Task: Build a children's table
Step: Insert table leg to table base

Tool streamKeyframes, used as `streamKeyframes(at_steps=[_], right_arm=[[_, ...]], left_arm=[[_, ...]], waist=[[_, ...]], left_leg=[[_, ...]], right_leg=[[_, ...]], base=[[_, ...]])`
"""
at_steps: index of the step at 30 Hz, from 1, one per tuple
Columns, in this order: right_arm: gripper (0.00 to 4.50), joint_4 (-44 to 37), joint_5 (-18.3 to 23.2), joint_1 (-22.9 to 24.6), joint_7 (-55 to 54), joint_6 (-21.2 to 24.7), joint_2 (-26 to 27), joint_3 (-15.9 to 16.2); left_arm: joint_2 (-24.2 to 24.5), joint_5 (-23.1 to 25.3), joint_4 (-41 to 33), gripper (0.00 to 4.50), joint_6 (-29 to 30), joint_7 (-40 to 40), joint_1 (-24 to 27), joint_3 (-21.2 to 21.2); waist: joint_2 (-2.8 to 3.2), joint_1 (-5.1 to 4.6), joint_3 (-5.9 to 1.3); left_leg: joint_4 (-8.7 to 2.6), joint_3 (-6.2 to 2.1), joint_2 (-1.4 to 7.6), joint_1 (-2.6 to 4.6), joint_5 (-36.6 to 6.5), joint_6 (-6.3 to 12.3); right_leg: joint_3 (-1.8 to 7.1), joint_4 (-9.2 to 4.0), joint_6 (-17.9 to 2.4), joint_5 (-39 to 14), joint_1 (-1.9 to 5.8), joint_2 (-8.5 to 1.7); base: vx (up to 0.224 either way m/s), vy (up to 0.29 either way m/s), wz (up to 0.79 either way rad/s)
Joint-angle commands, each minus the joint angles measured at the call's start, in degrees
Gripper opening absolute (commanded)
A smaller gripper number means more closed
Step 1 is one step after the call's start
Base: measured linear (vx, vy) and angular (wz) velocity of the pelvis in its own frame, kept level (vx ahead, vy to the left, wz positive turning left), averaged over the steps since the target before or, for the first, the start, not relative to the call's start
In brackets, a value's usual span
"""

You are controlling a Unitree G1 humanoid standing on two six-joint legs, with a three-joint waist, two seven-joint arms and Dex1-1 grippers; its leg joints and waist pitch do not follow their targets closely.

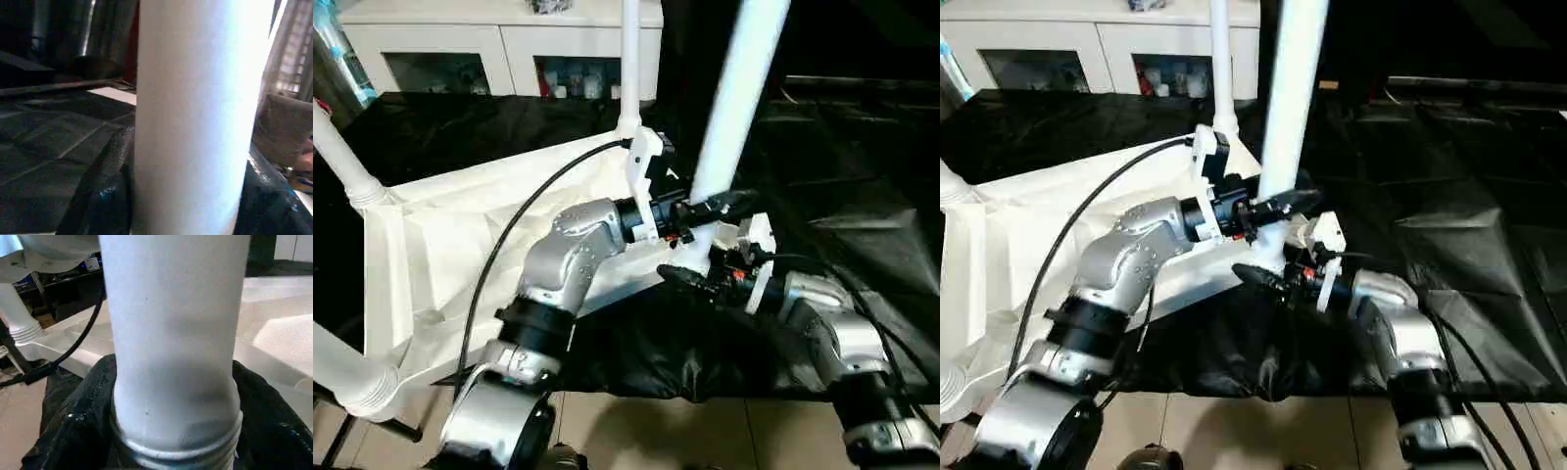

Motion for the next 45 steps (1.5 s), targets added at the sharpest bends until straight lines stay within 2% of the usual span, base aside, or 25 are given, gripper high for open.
streamKeyframes(at_steps=[1, 5, 7, 10, 13, 14, 16, 19, 21, 22, 23, 24, 31, 39, 42, 45], right_arm=[[2.74, -3.37, 0.97, -0.23, 0.89, -0.08, -0.22, 0.23], [2.74, -5.52, 1.02, 0.9, 0.02, 0.72, -0.56, 0.34], [3.3, -7.31, 2.82, 1.41, -0.41, 2.93, -0.21, -0.22], [3.46, -8.98, 3.69, 1.9, -1.22, 3.97, -0.05, -0.87], [3.85, -10.6, 5.39, 2.13, -1.89, 5.58, -0.35, -2.57], [3.9, -11.57, 8.51, 1.53, -3.72, 8.76, -0.57, -5.43], [3.91, -12.05, 11.76, 0.8, -4.68, 11.78, -1.09, -8.03], [3.91, -12.21, 14.83, 0.12, -4.25, 15.62, -2.68, -10.07], [3.91, -12.13, 15.24, -0.21, -4.26, 17.08, -3.39, -10.45], [3.91, -11.98, 14.71, -0.39, -4.59, 17.28, -3.62, -10.31], [3.91, -12.01, 12.25, -0.39, -4.66, 17.33, -4.71, -8.63], [3.91, -12.01, 12.25, -0.39, -4.66, 17.33, -4.71, -8.63], [3.91, -12.92, 8.47, -0.75, -7.15, 19.42, -5.64, -3.29], [3.91, -11.84, 8.92, -3.12, -4.23, 21.28, -6.83, -1.81], [3.91, -10.64, 7.98, -4.38, -3.43, 20.95, -7.47, -0.81], [3.91, -10.11, 7.62, -5.13, -3.38, 21.07, -7.43, -0.13]], left_arm=[[0.36, 0.19, -1.25, 2.11, 1.45, 1.61, 0.66, 0.41], [0.28, -0.24, -4.69, 1.96, 3.64, 5.0, 1.86, 1.47], [0.24, -0.31, -5.83, 1.94, 4.58, 7.06, 2.07, 2.19], [0.32, -0.34, -7.0, 1.93, 5.73, 8.79, 2.43, 2.27], [0.64, 0.35, -7.89, 1.93, 7.51, 11.15, 2.48, 2.31], [0.71, 0.73, -8.14, 1.93, 9.57, 14.29, 1.98, 3.2], [0.72, 1.03, -8.07, 1.93, 10.67, 16.87, 1.43, 4.18], [0.69, 0.84, -8.1, 1.93, 11.37, 18.64, 1.09, 4.8], [0.66, 0.5, -8.27, 1.93, 11.69, 19.1, 1.04, 4.78], [0.66, 0.35, -8.37, 1.93, 11.79, 19.07, 1.06, 4.61], [0.4, 0.22, -8.87, 1.93, 12.23, 19.53, 1.13, 4.31], [0.4, 0.22, -8.87, 1.93, 12.23, 19.53, 1.13, 4.31], [-0.14, 0.28, -10.92, 1.93, 13.62, 19.97, 1.78, 2.38], [0.03, 0.47, -12.49, 1.93, 14.26, 18.93, 2.08, 0.35], [0.19, 1.12, -12.73, 1.93, 13.7, 18.61, 2.13, -0.75], [0.12, 1.36, -13.08, 1.93, 13.25, 18.21, 2.34, -1.65]], waist=[[-1.27, -0.01, -4.51], [-1.18, -0.03, -4.46], [-1.13, -0.09, -4.41], [-1.35, -0.1, -4.44], [-1.47, -0.07, -4.48], [-1.51, -0.12, -4.5], [-1.48, -0.05, -4.59], [-1.5, 0.07, -4.58], [-1.59, 0.16, -4.75], [-1.59, 0.19, -4.76], [-1.59, 0.24, -4.81], [-1.62, 0.24, -4.78], [-1.74, 0.19, -4.71], [-1.71, 0.2, -4.82], [-1.52, 0.19, -4.8], [-1.61, 0.16, -4.8]], left_leg=[[-3.61, -0.45, 2.0, 0.55, -9.8, 4.73], [-3.64, -0.46, 2.05, 0.61, -10.45, 4.41], [-3.66, -0.46, 1.96, 0.65, -10.81, 4.34], [-3.65, -0.48, 1.99, 0.65, -10.85, 4.02], [-3.61, -0.47, 1.92, 0.64, -10.21, 3.93], [-3.56, -0.46, 1.89, 0.62, -9.87, 4.11], [-3.46, -0.46, 1.83, 0.7, -9.03, 4.41], [-3.37, -0.39, 1.64, 0.6, -8.17, 4.41], [-3.2, -0.36, 1.59, 0.54, -7.34, 4.48], [-3.18, -0.36, 1.55, 0.51, -7.15, 4.49], [-3.14, -0.37, 1.55, 0.4, -6.76, 4.41], [-3.12, -0.36, 1.56, 0.4, -6.61, 4.24], [-3.15, -0.37, 1.54, 0.44, -7.15, 3.85], [-3.0, -0.36, 1.55, 0.43, -7.02, 3.97], [-2.96, -0.37, 1.56, 0.44, -6.98, 4.0], [-2.95, -0.36, 1.54, 0.47, -7.35, 3.73]], right_leg=[[2.83, -4.68, -9.73, -16.29, 3.55, -3.51], [2.82, -4.76, -9.64, -16.45, 3.59, -3.53], [2.77, -4.93, -9.3, -17.31, 3.54, -3.45], [2.8, -4.77, -8.87, -17.25, 3.57, -3.37], [2.85, -4.75, -8.25, -17.38, 3.63, -3.38], [2.83, -4.72, -8.04, -16.93, 3.59, -3.27], [2.8, -4.61, -8.09, -16.21, 3.62, -3.25], [2.68, -4.75, -7.84, -16.47, 3.69, -3.19], [2.67, -4.62, -7.91, -15.28, 3.69, -3.14], [2.66, -4.56, -7.99, -15.03, 3.71, -3.15], [2.62, -4.5, -8.01, -14.76, 3.71, -3.2], [2.6, -4.51, -8.06, -14.75, 3.7, -3.2], [2.63, -4.67, -7.48, -16.18, 3.71, -3.26], [2.65, -4.47, -7.76, -14.93, 3.81, -3.19], [2.64, -4.44, -7.99, -14.53, 3.76, -3.17], [2.63, -4.5, -8.11, -15.08, 3.75, -3.2]], base=[[0.0, 0.0, 0.0], [0.0, 0.0, 0.0], [0.0, 0.0, 0.0], [0.0, 0.0, 0.0], [0.0, 0.0, 0.0], [0.0, 0.0, 0.0], [0.0, 0.0, 0.0], [0.0, 0.0, 0.0], [0.0, 0.0, 0.0], [0.0, 0.0, 0.0], [0.0, 0.0, 0.0], [0.0, 0.0, 0.0], [0.0, 0.0, 0.0], [0.0, 0.0, 0.0], [0.0, 0.0, 0.0], [0.0, 0.0, 0.0]])
